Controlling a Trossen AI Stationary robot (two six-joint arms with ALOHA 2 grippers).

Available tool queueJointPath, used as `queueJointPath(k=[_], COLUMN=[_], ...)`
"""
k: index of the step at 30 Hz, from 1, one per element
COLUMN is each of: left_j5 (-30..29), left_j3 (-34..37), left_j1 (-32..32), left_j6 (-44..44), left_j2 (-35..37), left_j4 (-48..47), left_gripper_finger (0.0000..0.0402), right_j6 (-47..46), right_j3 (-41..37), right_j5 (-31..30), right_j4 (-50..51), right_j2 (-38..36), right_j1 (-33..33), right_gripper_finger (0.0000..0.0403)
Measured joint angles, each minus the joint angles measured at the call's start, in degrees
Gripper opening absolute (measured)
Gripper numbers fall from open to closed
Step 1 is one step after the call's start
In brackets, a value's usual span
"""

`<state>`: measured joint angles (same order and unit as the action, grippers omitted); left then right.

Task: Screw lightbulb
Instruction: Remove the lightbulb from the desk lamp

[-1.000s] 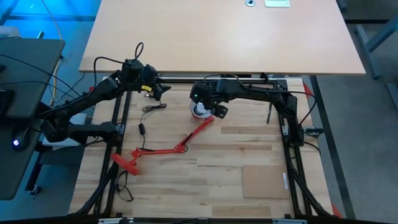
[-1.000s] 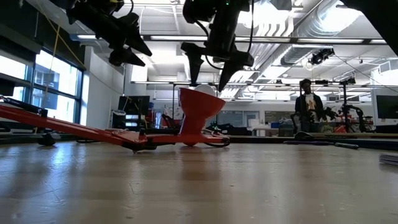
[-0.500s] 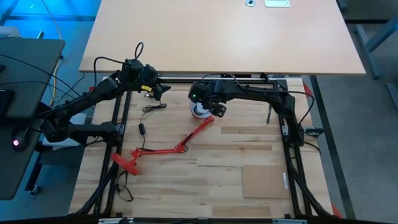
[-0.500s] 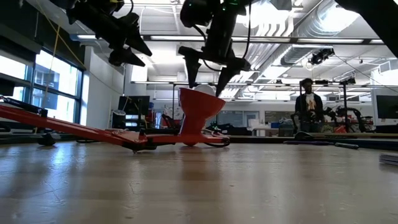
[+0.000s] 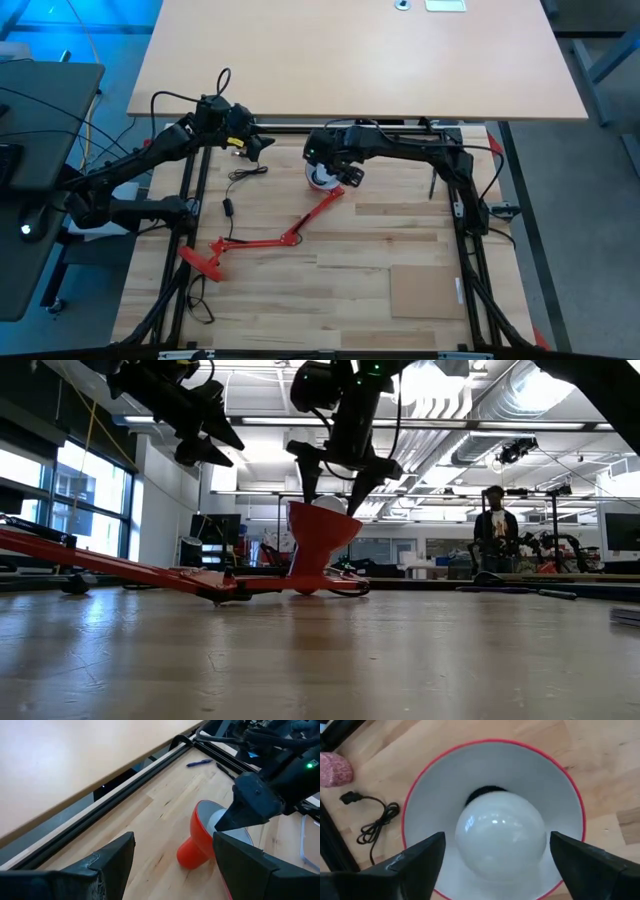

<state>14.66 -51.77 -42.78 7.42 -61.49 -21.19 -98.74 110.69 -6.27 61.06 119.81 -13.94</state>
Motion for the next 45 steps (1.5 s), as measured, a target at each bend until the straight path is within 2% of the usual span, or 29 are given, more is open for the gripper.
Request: queueJointPath(k=[8, 11, 29, 41, 45], left_j5=[0.0, 0.0, 0.0, 0.0, 0.0], left_j3=[0.0, 0.0, 0.0, 0.0, 0.0], left_j1=[0.0, 0.0, 0.0, 0.0, 0.0], left_j6=[0.0, 0.0, 0.0, 0.0, 0.0], left_j2=[0.0, 0.0, 0.0, 0.0, 0.0], left_j4=[0.0, 0.0, 0.0, 0.0, -0.1], left_gripper_finger=[0.0261, 0.0261, 0.0261, 0.0261, 0.0261], right_j6=[-1.5, -1.5, 1.7, 1.2, 3.5], right_j3=[0.0, 0.0, 0.0, 0.0, 0.0], right_j5=[-0.1, -0.8, -3.1, 0.4, 0.5], right_j4=[0.5, 0.5, 0.9, 0.8, 0.6], right_j2=[0.0, 0.0, 0.0, -0.1, -0.1], right_j1=[0.1, 0.1, 0.1, 0.4, 0.4], right_gripper_finger=[0.0245, 0.0227, 0.0238, 0.0239, 0.0239])
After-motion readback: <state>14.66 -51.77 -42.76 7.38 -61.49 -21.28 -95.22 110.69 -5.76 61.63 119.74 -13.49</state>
